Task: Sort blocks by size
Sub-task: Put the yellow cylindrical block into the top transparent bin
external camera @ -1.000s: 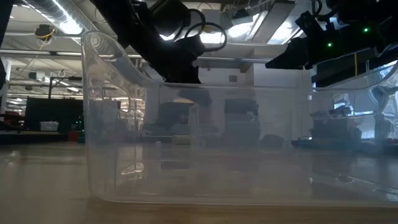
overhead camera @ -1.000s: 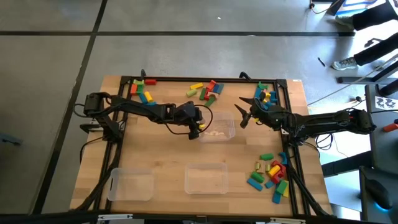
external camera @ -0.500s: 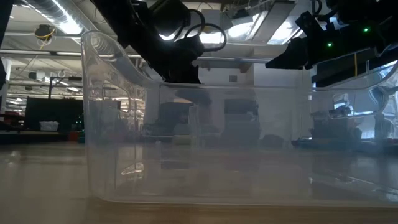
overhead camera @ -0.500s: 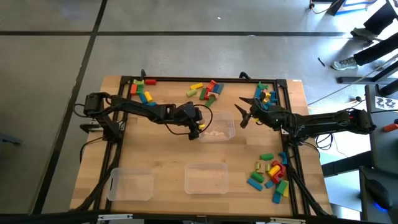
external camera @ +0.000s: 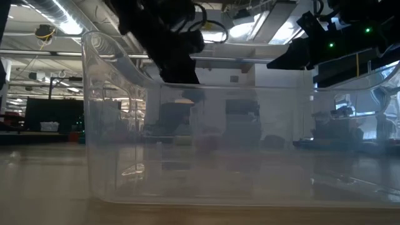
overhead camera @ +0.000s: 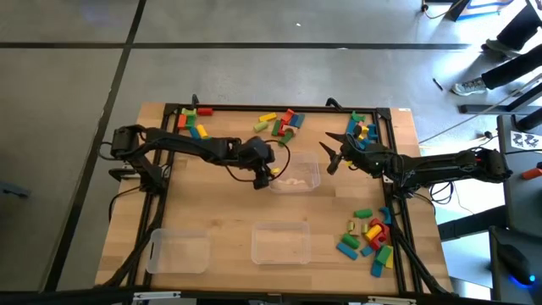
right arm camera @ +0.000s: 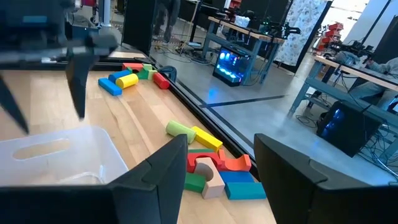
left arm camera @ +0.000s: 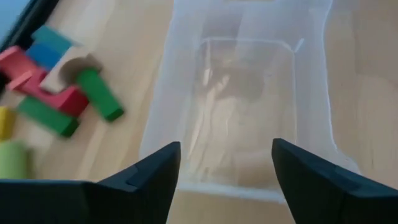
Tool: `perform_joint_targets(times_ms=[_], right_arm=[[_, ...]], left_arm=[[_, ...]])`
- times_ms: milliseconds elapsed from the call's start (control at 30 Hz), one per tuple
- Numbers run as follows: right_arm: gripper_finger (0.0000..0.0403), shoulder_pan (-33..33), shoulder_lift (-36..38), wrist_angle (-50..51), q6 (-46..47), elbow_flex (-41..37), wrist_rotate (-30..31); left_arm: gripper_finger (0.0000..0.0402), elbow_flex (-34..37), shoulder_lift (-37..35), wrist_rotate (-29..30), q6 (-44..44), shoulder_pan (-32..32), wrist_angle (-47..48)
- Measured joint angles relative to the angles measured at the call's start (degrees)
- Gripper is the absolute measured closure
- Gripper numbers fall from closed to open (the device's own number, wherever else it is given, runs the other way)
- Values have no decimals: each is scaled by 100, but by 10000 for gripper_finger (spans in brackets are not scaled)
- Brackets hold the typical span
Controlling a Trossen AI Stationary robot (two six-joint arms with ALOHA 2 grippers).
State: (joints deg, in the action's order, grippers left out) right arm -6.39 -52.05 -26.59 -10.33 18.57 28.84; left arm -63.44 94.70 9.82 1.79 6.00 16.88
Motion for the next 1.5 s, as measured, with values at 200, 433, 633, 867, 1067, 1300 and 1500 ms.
perform_joint_targets(times_ms=[200, 433, 633, 867, 1067, 1300, 1500], right_arm=[[217, 0, -2, 26, 0, 0, 0], [217, 0, -2, 22, 0, 0, 0], [217, 0, -2, 25, 0, 0, 1], [217, 0, -2, 26, 0, 0, 0], [217, 0, -2, 28, 0, 0, 2], [217, -1, -2, 80, 0, 0, 2], [217, 0, -2, 111, 0, 0, 2]], left_arm=[[166, -129, -640, 755, 317, 90, 1077], [174, 1, -1464, 1863, 886, 440, 1923], [176, 40, -1659, 2880, 1611, 984, 2711], [176, 48, -1490, 2963, 2331, 1692, 3202], [176, 48, -1188, 2908, 2501, 2137, 3235], [176, 48, -746, 2860, 2761, 2505, 3457], [176, 48, -383, 2828, 3031, 2720, 3708]])
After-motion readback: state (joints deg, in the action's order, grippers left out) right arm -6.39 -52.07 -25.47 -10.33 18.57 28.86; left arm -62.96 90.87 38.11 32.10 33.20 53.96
